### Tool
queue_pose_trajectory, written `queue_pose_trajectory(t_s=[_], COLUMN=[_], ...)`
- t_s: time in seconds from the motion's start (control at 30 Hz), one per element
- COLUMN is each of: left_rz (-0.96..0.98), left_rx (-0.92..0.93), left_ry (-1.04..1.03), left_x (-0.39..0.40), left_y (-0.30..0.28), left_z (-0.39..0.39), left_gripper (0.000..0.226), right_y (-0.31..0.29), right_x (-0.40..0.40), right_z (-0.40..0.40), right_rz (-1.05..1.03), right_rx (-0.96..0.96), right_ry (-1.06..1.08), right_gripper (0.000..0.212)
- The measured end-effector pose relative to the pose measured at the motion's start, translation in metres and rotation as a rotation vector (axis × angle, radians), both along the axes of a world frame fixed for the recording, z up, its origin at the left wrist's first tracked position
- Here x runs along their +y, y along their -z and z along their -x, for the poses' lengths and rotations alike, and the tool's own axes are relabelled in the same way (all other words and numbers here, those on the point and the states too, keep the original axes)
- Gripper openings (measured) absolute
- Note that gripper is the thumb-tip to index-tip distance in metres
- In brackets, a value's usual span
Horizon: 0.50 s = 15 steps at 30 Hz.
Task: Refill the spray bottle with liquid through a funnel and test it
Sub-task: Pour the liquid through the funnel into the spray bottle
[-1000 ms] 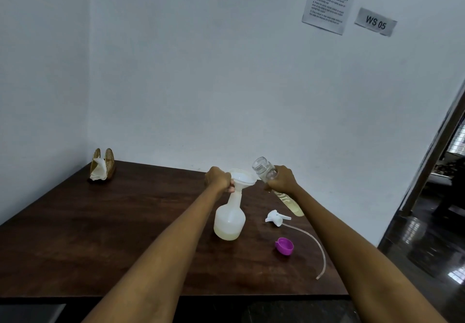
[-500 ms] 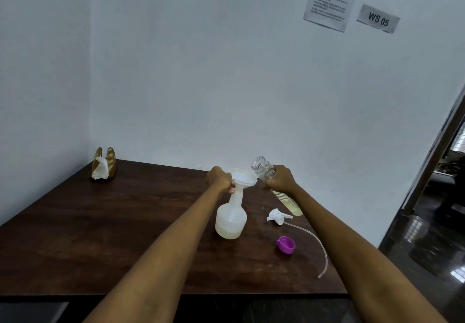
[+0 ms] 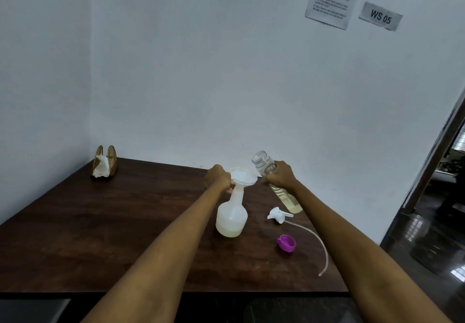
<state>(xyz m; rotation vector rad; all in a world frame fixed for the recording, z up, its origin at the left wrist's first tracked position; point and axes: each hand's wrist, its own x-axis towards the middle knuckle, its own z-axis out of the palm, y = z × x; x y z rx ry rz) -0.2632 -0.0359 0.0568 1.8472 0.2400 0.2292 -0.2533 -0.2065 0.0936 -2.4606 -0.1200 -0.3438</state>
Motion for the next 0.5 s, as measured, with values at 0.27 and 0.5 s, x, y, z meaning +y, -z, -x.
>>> queue_pose_trajectory(t_s=[0.27,0.5], left_rz=[0.012,0.051], left_rx=[-0.006,-0.009], left_ry=[-0.005,0.013], left_x=[0.0005,0.0023], left_y=[-0.0003,0.0009], left_z=[0.0002,-0.0002], left_gripper=[0.023,0.023], right_y=[0.0016,0.0058], right_x=[0.0000,-0.0035], right_z=[-0.0009,-0.0021], right_rz=[-0.050,-0.071], right_rx=[0.009,0.025], right_ry=[0.015,0.010], right_gripper=[0.036,0.029])
